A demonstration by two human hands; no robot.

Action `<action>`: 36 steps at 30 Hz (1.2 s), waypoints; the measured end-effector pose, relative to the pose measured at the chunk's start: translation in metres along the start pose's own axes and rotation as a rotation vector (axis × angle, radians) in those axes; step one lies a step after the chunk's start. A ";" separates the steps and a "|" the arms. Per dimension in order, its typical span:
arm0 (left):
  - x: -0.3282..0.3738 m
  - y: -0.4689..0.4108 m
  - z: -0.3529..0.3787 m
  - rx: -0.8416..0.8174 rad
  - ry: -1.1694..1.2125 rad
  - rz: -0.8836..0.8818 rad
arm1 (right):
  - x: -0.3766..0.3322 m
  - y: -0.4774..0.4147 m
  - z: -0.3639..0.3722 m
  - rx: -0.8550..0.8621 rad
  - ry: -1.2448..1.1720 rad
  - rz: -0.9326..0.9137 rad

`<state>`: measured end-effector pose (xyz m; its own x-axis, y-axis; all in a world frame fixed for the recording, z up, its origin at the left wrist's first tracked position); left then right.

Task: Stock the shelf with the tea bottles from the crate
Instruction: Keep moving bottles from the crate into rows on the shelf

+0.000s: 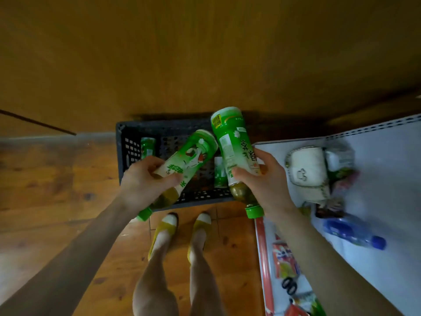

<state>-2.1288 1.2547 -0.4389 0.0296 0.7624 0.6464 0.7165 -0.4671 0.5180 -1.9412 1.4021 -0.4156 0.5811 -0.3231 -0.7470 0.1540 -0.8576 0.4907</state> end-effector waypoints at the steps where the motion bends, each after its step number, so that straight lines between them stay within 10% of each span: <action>1: 0.015 0.013 -0.013 0.005 0.018 0.015 | -0.018 0.013 -0.011 0.007 0.008 -0.018; 19: 0.264 0.190 -0.180 -0.089 0.289 0.503 | -0.260 0.264 -0.267 0.538 0.235 -0.514; 36: 0.439 0.362 -0.132 -0.416 0.382 0.845 | -0.245 0.418 -0.509 1.115 0.444 -0.347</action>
<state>-1.9484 1.3613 0.1059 0.1376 -0.0497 0.9892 0.2624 -0.9612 -0.0848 -1.6121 1.3263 0.2012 0.8981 -0.0358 -0.4383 -0.2816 -0.8123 -0.5108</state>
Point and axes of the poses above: each hand's wrist, its own y-axis away from the middle knuckle, its own z-axis out of the palm, x = y × z, the point moved 6 cm from there along -y, towards the middle knuckle, and after that the axes turned 13 degrees about x, right-handed, at the moved point
